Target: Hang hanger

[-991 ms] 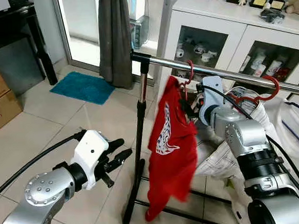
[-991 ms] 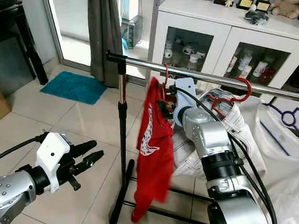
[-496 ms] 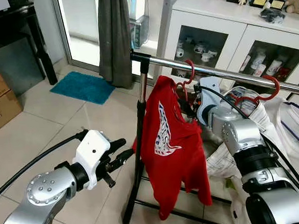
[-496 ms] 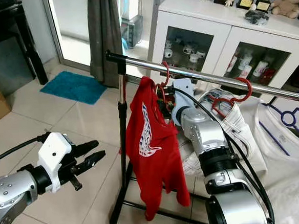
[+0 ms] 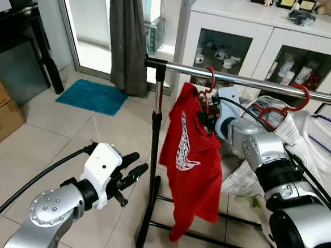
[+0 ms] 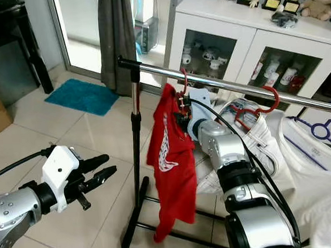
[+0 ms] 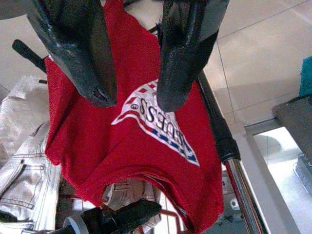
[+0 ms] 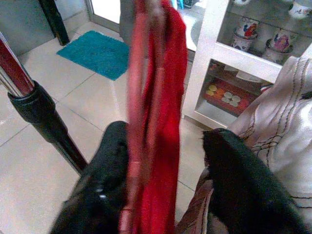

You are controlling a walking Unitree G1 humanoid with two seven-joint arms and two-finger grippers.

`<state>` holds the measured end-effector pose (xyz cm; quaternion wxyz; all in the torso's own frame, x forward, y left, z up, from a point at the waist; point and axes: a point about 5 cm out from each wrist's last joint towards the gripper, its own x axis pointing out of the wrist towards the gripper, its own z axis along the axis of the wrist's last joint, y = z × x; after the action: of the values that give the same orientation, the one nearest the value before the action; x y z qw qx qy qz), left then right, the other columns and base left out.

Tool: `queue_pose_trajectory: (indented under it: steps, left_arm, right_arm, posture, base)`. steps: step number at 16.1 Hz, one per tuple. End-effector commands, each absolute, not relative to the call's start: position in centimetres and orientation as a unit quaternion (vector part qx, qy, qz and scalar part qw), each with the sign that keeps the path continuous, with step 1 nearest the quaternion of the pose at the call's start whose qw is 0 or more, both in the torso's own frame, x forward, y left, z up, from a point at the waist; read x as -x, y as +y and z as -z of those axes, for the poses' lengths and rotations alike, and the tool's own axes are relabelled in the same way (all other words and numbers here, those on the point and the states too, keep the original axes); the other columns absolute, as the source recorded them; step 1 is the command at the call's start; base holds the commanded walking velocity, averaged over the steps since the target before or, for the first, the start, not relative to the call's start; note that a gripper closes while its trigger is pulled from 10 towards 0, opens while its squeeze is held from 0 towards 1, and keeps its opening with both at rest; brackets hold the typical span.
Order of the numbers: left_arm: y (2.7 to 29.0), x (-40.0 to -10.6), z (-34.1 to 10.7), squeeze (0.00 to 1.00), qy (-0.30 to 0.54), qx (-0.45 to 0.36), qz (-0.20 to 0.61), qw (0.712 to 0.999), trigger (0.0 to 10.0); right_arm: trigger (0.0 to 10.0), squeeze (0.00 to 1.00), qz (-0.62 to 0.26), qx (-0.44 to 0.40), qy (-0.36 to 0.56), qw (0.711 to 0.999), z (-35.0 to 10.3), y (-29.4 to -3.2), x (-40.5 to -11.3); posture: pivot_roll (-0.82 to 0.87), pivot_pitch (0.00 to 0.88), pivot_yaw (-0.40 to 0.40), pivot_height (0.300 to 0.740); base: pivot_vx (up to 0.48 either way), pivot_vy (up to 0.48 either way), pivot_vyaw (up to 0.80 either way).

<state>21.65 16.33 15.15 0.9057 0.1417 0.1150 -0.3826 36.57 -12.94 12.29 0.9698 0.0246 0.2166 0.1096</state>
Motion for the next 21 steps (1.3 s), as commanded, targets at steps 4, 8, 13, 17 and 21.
queue_pose_trajectory:
  steps: [4, 8, 13, 17, 21]
  left_arm:
    - [16.0, -21.8, -15.5, 0.00, 0.110, -0.151, 0.393, 0.900, 10.0]
    - [16.0, -21.9, -15.4, 0.00, 0.110, -0.153, 0.394, 0.900, 10.0]
    - [15.7, -21.7, -15.2, 0.00, 0.111, -0.154, 0.395, 0.899, 10.0]
    - [15.6, -21.7, -15.1, 0.00, 0.112, -0.154, 0.391, 0.901, 10.0]
    - [15.6, -21.7, -14.8, 0.00, 0.115, -0.153, 0.381, 0.905, 10.0]
  right_arm:
    - [0.0, 0.00, -0.100, -0.031, 0.210, 0.972, -12.6, -13.5, -37.0]
    - [0.0, 0.00, -0.096, -0.030, 0.203, 0.974, -12.7, -13.7, -37.0]
    - [0.0, 0.00, -0.127, -0.012, 0.176, 0.976, -13.5, -13.8, -36.5]
    - [0.0, 0.00, -0.182, 0.044, 0.160, 0.969, -14.0, -13.5, -35.8]
    - [0.0, 0.00, -0.184, 0.046, 0.155, 0.970, -14.1, -13.6, -35.7]
  posture:
    - [0.00, 0.000, -0.126, 0.740]
    - [-0.01, 0.000, -0.121, 0.740]
    - [-0.02, 0.000, -0.115, 0.740]
    - [-0.01, 0.000, -0.124, 0.740]
    - [-0.01, 0.000, -0.126, 0.740]
  base:
    - [0.000, 0.000, 0.00]
    - [0.000, 0.000, 0.00]
    - [0.000, 0.000, 0.00]
    - [0.000, 0.000, 0.00]
    - [0.000, 0.000, 0.00]
